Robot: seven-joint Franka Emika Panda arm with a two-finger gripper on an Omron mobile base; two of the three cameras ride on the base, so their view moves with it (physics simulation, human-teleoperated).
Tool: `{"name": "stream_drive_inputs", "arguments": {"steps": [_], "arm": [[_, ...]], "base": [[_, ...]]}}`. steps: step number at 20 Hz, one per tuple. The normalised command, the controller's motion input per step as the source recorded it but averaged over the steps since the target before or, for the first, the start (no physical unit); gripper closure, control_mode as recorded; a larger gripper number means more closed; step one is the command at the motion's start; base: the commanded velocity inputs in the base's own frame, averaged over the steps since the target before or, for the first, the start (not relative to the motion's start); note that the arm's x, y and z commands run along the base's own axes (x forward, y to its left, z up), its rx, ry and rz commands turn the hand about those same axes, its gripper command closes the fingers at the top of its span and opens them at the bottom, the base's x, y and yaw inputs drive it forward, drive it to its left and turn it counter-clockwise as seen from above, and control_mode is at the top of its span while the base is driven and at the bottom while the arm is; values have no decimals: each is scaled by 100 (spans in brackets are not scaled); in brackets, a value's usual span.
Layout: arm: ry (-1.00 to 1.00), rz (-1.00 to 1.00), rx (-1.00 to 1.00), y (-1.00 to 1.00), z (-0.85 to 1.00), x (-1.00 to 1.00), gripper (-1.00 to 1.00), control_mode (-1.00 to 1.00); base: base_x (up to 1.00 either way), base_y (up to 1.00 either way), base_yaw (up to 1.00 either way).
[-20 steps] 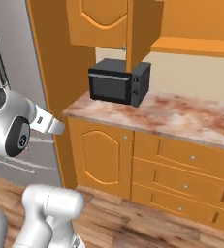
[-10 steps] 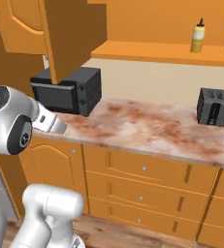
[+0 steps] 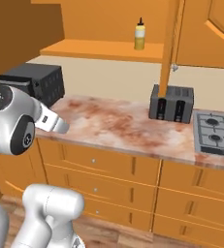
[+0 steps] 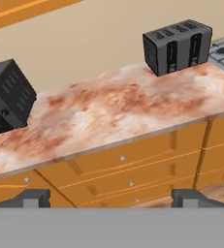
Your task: Move the mayonnaise and mustard from the cabinet to the dining counter.
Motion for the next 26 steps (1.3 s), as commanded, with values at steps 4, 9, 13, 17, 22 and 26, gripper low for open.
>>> {"name": "stream_drive_inputs", "arguments": {"steps": [4, 9, 13, 17, 22, 26], "arm": [[0, 0, 0, 0, 0, 0, -100, 100], [0, 0, 0, 0, 0, 0, -100, 100], [0, 0, 0, 0, 0, 0, -100, 100], [0, 0, 0, 0, 0, 0, -100, 100], [0, 0, 0, 0, 0, 0, -100, 100], [0, 0, 0, 0, 0, 0, -100, 100]], "base": [[49, -33, 3], [59, 0, 0], [44, 0, -4], [39, 0, -12], [62, 4, -10], [69, 9, -8]]}}
